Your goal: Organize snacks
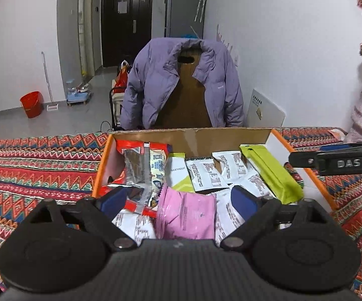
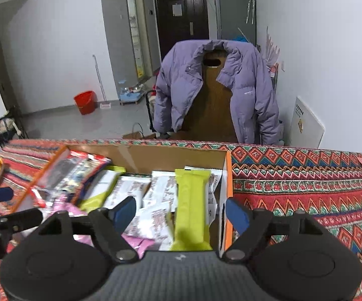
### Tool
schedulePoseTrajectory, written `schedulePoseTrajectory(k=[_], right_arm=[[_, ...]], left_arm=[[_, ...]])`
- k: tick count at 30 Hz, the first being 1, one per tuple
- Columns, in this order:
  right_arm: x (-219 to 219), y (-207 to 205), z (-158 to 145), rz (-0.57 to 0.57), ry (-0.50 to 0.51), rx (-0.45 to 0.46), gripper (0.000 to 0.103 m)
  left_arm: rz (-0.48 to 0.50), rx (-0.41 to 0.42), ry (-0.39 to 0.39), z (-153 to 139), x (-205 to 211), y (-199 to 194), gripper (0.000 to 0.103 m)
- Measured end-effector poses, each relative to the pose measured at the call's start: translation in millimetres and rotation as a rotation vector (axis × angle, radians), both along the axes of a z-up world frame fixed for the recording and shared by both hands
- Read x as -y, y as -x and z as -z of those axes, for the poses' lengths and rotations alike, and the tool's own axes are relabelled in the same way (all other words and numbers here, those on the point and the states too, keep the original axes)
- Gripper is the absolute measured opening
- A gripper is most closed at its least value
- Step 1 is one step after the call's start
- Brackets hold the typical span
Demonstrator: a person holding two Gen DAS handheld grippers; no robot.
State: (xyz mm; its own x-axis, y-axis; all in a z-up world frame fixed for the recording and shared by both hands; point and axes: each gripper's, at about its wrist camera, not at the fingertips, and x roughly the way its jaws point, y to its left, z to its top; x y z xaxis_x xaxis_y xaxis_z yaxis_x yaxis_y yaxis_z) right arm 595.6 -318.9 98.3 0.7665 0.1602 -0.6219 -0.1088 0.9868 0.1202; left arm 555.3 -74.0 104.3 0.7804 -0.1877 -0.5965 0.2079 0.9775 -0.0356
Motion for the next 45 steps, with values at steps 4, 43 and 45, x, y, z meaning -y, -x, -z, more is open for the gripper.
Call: schedulePoseTrajectory(k=[4,43,45], right_arm=[[-0.7,35.7,-17.5,-0.015,-0.025,0.031,0.086],[-74.2,431.7,26.7,-0.117,-0.038,0.34,0.095],[-79.5,452.9,31.8,-0.115,-0.04,0.346,0.098]], left_arm=[[-0.028,0.019,0.016,-11.5,-9.9,25.6,0.093],[-0.104,0.287,0.021,35.2,-65.7,406.6,0.101],[-0.107,0.277,0.024,44.0,-68.7,428.3,0.101]])
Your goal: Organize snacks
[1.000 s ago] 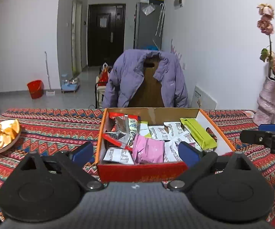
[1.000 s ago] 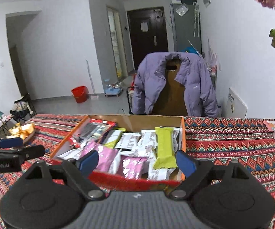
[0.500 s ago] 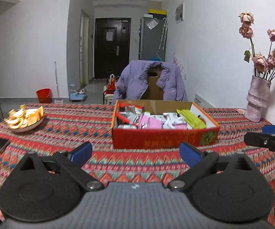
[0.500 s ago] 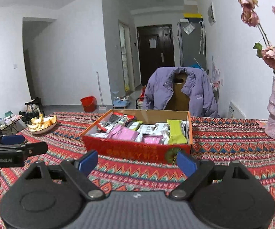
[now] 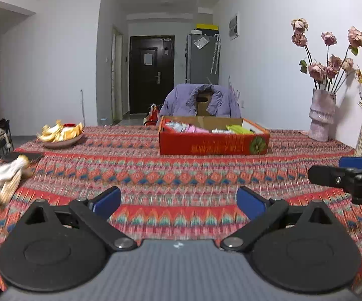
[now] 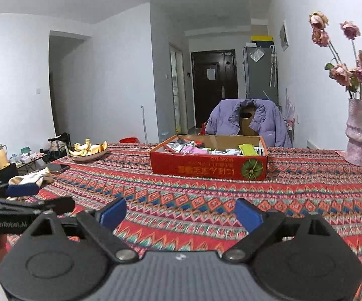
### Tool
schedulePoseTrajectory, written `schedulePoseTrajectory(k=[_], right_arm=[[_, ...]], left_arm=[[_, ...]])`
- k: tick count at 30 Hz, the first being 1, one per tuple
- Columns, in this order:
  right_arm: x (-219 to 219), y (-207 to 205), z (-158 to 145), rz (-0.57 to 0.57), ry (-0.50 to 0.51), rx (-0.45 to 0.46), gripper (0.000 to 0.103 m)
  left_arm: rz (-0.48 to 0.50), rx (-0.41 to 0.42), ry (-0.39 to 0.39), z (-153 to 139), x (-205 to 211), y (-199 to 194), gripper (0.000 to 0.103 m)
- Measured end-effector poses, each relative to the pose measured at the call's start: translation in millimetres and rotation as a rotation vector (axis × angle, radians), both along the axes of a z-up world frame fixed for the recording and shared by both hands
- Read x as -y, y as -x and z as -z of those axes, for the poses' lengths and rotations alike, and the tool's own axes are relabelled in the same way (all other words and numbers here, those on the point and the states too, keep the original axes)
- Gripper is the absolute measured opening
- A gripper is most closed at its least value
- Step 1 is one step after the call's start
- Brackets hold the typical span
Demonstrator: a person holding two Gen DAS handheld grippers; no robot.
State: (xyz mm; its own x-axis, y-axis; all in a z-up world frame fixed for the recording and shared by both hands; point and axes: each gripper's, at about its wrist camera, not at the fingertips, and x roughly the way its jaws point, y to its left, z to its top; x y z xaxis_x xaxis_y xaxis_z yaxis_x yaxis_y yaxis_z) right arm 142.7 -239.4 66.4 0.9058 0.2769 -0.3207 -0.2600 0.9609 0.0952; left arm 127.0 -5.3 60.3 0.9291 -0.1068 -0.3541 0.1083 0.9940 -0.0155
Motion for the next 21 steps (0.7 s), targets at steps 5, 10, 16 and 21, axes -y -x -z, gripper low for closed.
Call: schedulePoseTrajectory(k=[5,10,16,21], right_arm=[[-12.0,53.9,20.1,0.021,0.022,0.038,0.098],[-20.0,103.6,39.5,0.011,0.005,0.027,0.098],[-30.3,137.9,55.6,0.001,0.022,0.003,0.1],[-34.8,143.9,55.1,0.018,0.047,0.018,0.1]], left_arm=[[-0.011,0.009,-0.002,16.5,-8.0,50.0,0.101],[-0.037,0.043,-0.04,29.5,-11.8,94.4,0.102],[-0.064,0.046,-0.056,42.6,-15.9,125.5,0.103],[-0.074,0.052,-0.026,34.5,-26.5,127.5,0.103]])
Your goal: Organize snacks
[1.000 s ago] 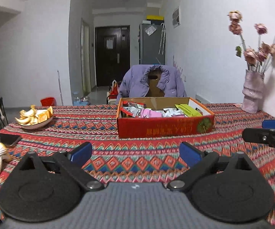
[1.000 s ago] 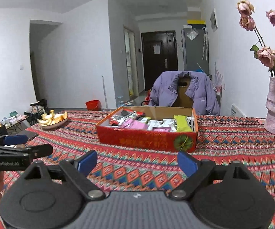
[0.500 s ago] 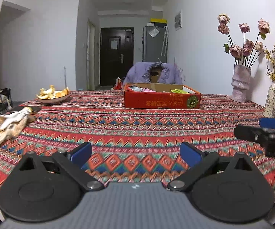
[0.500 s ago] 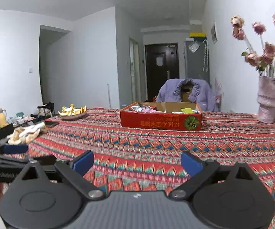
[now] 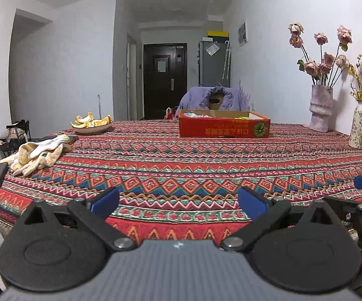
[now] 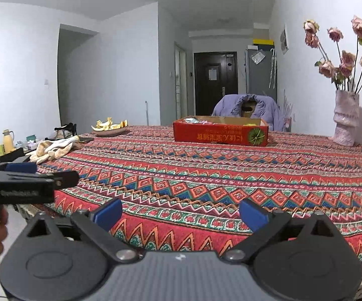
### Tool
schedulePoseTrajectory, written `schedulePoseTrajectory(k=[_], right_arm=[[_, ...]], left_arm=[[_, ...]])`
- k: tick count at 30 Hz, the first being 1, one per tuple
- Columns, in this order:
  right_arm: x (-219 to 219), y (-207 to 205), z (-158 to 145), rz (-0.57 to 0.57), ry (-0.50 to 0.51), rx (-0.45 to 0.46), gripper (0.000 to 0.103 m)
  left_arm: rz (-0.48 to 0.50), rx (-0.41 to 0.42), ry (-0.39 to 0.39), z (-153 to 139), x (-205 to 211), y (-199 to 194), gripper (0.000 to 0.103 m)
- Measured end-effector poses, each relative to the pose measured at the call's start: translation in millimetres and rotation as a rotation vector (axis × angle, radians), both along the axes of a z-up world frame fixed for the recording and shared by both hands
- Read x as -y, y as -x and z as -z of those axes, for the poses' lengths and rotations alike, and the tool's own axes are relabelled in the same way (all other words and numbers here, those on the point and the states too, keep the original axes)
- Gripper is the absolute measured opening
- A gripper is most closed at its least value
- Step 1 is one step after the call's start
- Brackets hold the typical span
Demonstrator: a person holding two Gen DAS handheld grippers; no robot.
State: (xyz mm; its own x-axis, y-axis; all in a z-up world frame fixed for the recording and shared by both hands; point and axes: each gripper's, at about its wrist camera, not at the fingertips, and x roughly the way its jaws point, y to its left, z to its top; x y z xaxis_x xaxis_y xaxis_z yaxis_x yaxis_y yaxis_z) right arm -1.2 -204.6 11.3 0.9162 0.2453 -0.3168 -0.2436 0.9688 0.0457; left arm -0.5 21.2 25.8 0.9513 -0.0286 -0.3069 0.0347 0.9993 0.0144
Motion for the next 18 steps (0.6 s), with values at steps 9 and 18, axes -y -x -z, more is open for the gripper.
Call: schedulePoseTrajectory(k=[9,18], right_arm=[[0.3,-0.9,-0.2,-0.001,-0.005,-0.003,0.1],[6.1,0.3,-0.6,0.024,-0.016,0.007,0.1]], left_arm=[[0.014,0.0,-0.017,-0.8,1.4,1.1,0.103],[0.018,-0.002,-0.023,0.0,1.4,1.2,0.103]])
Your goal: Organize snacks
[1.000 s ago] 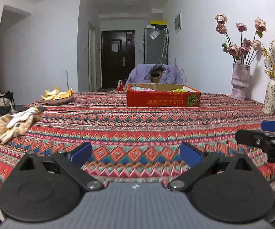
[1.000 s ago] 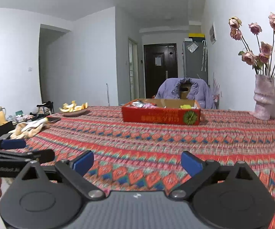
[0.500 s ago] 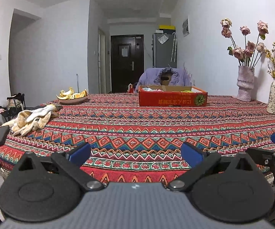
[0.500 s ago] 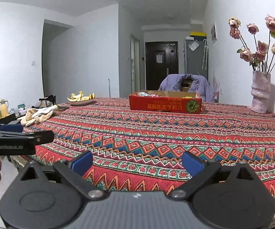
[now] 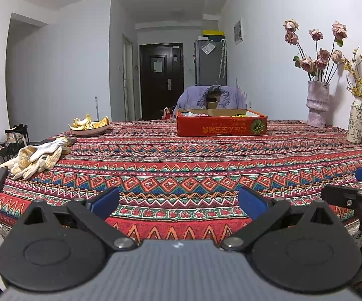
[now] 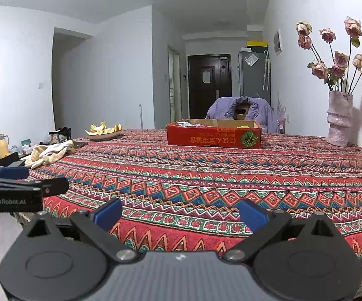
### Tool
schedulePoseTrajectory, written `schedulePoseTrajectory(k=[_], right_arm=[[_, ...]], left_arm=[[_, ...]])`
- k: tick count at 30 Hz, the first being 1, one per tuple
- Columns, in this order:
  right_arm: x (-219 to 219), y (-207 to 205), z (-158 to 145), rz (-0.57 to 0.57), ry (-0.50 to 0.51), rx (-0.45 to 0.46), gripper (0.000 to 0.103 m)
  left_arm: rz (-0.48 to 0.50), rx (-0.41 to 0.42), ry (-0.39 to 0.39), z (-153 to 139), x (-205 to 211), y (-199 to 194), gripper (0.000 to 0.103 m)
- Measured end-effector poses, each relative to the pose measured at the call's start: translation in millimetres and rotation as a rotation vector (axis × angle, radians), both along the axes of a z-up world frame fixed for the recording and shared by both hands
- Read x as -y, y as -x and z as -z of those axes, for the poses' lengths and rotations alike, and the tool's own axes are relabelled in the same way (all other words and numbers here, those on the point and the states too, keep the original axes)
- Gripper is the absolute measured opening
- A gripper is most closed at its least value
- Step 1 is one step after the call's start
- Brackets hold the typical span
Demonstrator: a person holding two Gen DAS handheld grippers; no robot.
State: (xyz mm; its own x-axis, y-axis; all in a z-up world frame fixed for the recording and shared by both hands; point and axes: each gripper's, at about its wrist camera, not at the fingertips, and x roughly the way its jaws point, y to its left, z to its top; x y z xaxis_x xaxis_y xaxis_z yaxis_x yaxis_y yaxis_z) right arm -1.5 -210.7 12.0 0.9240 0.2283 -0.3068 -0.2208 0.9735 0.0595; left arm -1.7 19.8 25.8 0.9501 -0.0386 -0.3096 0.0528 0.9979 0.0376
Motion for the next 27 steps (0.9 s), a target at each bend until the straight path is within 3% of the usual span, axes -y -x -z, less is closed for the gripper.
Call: schedulePoseTrajectory(k=[27], right_arm=[[6.7,0.4,2.0,0.063,-0.015,0.022,0.103]], left_arm=[[0.009,0.002,-0.008,0.5,0.3,0.4,0.103]])
